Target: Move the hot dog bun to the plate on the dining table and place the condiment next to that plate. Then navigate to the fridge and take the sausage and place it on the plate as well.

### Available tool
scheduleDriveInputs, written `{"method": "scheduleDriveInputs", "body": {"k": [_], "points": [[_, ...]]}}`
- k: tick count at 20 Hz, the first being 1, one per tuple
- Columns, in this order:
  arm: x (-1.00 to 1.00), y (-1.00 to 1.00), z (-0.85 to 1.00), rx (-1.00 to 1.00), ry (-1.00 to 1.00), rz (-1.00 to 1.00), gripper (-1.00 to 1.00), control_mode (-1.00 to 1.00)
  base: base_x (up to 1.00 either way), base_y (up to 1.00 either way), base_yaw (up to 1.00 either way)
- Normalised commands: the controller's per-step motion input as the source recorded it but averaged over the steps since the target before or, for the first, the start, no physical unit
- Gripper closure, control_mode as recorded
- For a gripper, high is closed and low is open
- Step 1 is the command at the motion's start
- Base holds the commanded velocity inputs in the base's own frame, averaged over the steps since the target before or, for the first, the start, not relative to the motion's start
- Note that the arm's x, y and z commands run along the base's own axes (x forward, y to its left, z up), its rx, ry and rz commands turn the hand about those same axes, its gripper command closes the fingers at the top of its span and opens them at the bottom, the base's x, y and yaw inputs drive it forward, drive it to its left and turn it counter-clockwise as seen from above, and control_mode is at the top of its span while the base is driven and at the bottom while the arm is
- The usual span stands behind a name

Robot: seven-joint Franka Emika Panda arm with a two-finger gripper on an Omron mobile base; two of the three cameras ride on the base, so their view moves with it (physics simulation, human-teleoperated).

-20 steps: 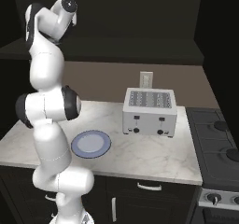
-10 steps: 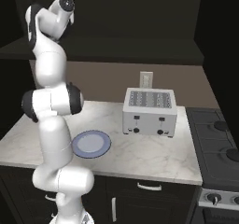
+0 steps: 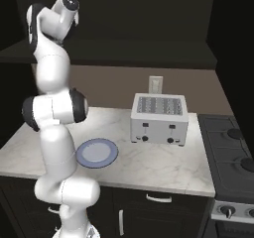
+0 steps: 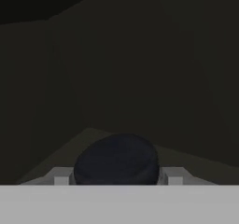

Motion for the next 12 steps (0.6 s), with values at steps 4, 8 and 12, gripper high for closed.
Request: {"method": "scheduleDriveInputs", "body": {"k": [4, 8, 12], "points": [[-0.85, -0.57, -0.02, 0.0, -0.14, 0.0, 1.0, -1.0, 0.0, 0.0, 0.0], [-1.0, -0.69, -0.09, 0.09, -0.18, 0.0, 1.0, -1.0, 0.0, 0.0, 0.0], [-1.0, -0.69, -0.03, 0.16, -0.16, 0.0, 1.0, -1.0, 0.0, 0.0, 0.0]]}}
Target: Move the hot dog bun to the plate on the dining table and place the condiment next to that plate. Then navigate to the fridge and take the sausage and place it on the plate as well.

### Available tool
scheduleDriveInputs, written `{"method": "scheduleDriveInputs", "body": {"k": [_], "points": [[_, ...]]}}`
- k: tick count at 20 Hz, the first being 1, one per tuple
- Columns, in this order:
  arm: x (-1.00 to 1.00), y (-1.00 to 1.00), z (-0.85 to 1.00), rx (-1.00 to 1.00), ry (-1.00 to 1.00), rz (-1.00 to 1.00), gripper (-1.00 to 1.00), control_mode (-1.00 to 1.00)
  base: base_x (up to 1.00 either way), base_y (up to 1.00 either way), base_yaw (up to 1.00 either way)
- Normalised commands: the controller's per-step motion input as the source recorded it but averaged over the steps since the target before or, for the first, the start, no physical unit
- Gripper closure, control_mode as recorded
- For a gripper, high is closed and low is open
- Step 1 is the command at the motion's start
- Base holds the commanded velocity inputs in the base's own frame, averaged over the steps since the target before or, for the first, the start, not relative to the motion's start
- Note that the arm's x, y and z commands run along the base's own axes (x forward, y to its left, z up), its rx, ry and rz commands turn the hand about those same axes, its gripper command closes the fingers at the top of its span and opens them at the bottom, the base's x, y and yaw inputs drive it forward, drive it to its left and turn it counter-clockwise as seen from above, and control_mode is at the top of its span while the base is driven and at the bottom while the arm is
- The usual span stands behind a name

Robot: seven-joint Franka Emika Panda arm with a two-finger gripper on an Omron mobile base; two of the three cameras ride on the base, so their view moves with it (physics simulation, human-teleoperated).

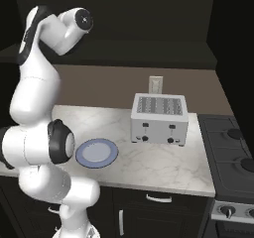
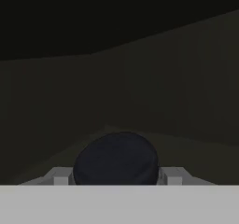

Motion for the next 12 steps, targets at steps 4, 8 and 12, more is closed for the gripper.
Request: {"method": "scheduleDriveInputs", "body": {"k": [4, 8, 12], "points": [[-1.0, -0.71, 0.05, 0.15, -0.06, -0.01, 1.0, -1.0, 0.0, 0.0, 0.0], [-1.0, -0.72, 0.51, 0.1, 0.0, -0.01, 1.0, -1.0, 0.0, 0.0, 0.0], [-1.0, -0.75, 0.58, 0.03, 0.01, 0.0, 1.0, -1.0, 0.0, 0.0, 0.0]]}}
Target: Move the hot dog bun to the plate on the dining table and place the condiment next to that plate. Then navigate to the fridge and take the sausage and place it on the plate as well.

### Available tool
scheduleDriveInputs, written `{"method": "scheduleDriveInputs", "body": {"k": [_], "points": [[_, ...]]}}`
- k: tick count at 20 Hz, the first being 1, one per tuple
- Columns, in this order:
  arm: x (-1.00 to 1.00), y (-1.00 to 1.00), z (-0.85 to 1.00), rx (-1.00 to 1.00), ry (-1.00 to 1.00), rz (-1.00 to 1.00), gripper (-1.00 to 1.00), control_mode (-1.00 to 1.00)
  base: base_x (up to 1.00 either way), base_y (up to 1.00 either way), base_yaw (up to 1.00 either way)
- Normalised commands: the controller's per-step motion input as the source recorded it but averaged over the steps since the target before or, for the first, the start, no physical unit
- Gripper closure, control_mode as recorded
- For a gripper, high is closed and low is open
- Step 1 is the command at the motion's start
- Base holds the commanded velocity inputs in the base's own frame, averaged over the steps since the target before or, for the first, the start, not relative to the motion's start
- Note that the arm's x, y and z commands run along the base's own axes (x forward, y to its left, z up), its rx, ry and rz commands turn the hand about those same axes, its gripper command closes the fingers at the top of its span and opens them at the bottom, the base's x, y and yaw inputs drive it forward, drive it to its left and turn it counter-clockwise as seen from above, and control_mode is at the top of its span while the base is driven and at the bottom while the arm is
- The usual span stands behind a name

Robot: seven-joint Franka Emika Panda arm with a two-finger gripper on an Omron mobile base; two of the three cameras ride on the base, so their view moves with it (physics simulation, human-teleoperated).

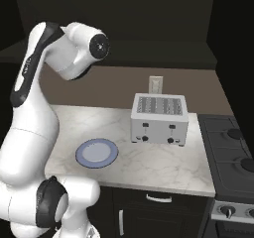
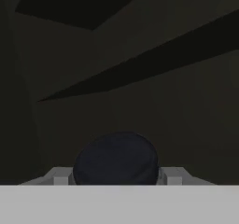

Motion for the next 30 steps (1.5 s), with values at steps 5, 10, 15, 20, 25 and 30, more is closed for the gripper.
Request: {"method": "scheduleDriveInputs", "body": {"k": [5, 10, 15, 20, 25, 30], "points": [[-1.0, -0.6, -0.21, -0.12, 0.04, 0.0, 1.0, -1.0, 0.0, 0.0, 0.0], [-1.0, -0.46, -0.95, -0.25, 0.01, 0.0, 1.0, -1.0, 0.0, 0.0, 0.0], [-0.74, -0.03, -1.0, -0.14, 0.05, 0.0, 1.0, -1.0, 0.0, 0.0, 0.0], [0.01, 0.0, -0.9, 0.0, 0.17, 0.0, 1.0, -1.0, 0.0, 0.0, 0.0], [0.03, 0.0, -0.44, 0.0, 0.12, 0.0, 1.0, 1.0, -0.05, 0.0, 0.0], [0.0, 0.0, 0.0, 0.0, 0.0, 0.0, 1.0, 1.0, -0.96, -0.26, -0.05]]}}
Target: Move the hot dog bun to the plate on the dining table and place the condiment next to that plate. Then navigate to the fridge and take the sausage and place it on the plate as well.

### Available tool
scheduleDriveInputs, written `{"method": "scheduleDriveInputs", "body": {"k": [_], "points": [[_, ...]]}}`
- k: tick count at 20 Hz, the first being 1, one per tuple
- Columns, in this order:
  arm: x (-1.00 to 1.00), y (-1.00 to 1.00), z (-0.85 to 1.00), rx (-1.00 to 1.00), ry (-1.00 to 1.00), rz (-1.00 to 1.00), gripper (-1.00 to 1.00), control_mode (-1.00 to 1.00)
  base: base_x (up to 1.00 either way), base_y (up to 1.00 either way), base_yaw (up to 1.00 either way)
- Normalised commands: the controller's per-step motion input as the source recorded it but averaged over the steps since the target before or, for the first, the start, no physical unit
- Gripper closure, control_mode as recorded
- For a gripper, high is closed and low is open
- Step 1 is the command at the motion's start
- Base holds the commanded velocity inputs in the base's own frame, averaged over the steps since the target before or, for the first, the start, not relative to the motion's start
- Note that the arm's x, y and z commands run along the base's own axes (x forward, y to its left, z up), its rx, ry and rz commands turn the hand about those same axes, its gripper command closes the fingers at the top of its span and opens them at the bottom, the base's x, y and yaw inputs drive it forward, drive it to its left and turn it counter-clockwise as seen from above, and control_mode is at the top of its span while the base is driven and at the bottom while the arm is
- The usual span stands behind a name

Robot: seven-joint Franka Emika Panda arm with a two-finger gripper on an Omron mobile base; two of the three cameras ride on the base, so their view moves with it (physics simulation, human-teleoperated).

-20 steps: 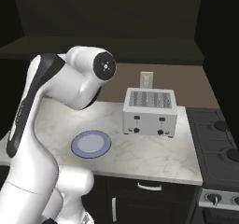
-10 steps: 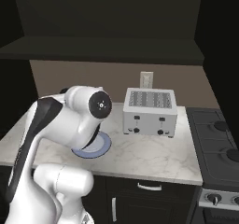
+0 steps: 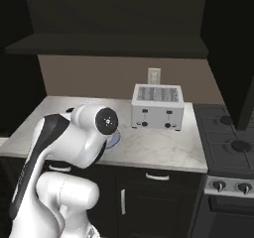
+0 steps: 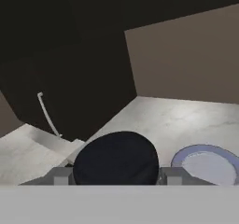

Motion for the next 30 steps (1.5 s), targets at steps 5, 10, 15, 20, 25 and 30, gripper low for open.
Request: {"method": "scheduleDriveInputs", "body": {"k": [5, 10, 15, 20, 25, 30], "points": [[0.0, 0.0, 0.0, 0.0, 0.0, 0.0, 1.0, 1.0, -1.0, -0.66, 0.1], [0.0, 0.0, 0.0, 0.0, 0.0, 0.0, 1.0, 1.0, -1.0, -0.41, 0.48], [0.0, 0.0, 0.0, 0.0, 0.0, 0.0, 1.0, 1.0, -1.0, -0.19, 0.53], [0.0, 0.0, 0.0, 0.0, 0.0, 0.0, 1.0, 1.0, -1.0, -0.02, 0.46], [0.0, 0.0, 0.0, 0.0, 0.0, 0.0, 1.0, 1.0, -1.0, 0.27, 0.37], [0.0, 0.0, 0.0, 0.0, 0.0, 0.0, 1.0, 1.0, -1.0, 0.63, 0.35]]}}
